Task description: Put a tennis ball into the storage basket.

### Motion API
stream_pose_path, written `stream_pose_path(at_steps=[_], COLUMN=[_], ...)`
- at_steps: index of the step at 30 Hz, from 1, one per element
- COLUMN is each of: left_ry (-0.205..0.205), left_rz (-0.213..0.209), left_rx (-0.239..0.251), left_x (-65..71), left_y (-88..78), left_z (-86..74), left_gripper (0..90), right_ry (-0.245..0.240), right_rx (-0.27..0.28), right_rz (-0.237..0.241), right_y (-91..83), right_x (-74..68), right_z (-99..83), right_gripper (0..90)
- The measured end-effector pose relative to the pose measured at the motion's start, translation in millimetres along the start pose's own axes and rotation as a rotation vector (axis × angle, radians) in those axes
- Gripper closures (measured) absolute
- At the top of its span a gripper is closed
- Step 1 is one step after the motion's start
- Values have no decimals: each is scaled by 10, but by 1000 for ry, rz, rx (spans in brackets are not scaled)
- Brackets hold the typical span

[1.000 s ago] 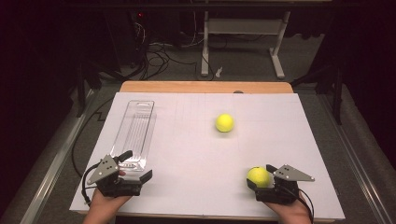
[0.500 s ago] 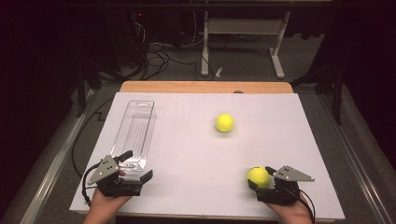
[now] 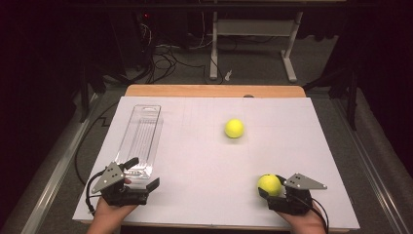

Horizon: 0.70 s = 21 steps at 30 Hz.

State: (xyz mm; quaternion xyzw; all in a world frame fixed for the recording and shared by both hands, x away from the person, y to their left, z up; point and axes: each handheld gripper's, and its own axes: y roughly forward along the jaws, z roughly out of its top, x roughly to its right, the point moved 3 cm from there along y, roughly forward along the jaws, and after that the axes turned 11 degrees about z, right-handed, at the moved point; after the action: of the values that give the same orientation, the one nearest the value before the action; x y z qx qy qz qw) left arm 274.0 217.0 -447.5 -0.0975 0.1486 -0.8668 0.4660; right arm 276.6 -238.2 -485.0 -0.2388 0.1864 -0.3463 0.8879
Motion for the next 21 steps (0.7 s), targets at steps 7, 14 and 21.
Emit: stream_pose_path(at_steps=[7, 14, 21], left_ry=[0, 0, 0], left_rz=[0, -2, -12], left_rx=[0, 0, -9], left_x=[-1, 0, 9], left_y=[0, 2, 15], left_z=[0, 0, -17], left_gripper=[5, 6, 6], right_ry=[-16, -28, -20], right_rx=[-10, 6, 65], right_rz=[-10, -22, -42], right_y=[1, -10, -54], right_x=[-19, -39, -7], right_z=[11, 43, 118], right_gripper=[269, 272, 273])
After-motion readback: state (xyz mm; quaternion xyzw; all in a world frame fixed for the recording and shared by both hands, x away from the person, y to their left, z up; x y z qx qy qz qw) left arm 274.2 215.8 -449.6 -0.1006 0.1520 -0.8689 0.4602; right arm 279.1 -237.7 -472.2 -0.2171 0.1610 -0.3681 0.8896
